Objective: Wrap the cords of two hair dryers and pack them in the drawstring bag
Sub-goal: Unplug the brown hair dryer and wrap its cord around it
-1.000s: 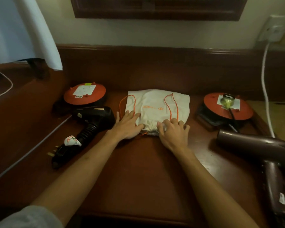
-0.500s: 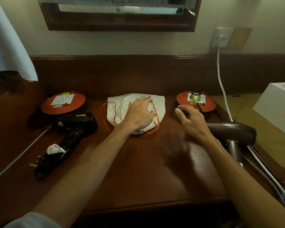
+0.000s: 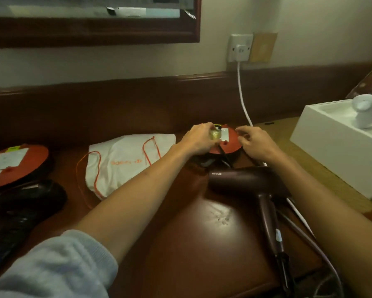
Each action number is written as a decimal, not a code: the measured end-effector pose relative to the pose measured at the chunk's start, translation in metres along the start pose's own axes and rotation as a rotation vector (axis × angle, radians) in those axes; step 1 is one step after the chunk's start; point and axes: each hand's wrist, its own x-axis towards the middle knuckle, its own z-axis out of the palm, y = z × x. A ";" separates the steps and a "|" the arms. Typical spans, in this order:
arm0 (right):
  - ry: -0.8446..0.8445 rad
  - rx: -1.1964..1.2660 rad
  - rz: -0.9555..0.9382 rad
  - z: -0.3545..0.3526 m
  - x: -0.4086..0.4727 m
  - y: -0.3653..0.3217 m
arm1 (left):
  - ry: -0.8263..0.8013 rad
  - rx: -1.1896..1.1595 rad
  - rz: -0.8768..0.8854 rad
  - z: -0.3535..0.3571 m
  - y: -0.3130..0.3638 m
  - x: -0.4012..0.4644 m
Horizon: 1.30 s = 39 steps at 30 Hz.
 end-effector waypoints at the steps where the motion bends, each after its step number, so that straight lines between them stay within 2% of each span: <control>1: -0.032 -0.030 0.005 0.003 0.012 0.000 | -0.001 0.010 0.008 0.004 -0.005 0.013; 5: -0.125 -0.102 0.012 0.022 0.057 -0.002 | -0.058 0.089 0.019 0.017 -0.030 0.052; 8: -0.175 -0.201 -0.016 0.036 0.085 0.008 | -0.133 0.037 0.043 0.028 -0.054 0.065; 14: -0.328 -0.461 -0.031 0.041 0.105 0.016 | -0.065 0.001 0.122 0.042 -0.070 0.066; 18: -0.391 -0.407 0.011 0.035 0.109 0.012 | -0.140 0.058 0.155 0.030 -0.071 0.068; 20: -0.365 -0.249 0.049 0.032 0.108 0.008 | -0.169 0.055 0.152 0.023 -0.073 0.065; 23: -0.223 -0.057 0.075 0.034 0.104 -0.003 | -0.129 0.025 0.109 0.021 -0.078 0.058; 28: -0.180 -0.289 0.054 0.051 0.102 -0.022 | -0.117 0.044 0.146 0.021 -0.082 0.058; 31: -0.179 -0.336 0.087 0.053 0.110 -0.027 | -0.135 0.028 0.139 0.022 -0.083 0.058; 35: -0.260 -0.410 0.083 0.044 0.119 -0.039 | -0.141 -0.044 0.128 0.024 -0.087 0.058; 39: -0.353 -0.411 0.088 0.033 0.124 -0.046 | -0.160 0.021 0.132 0.022 -0.082 0.062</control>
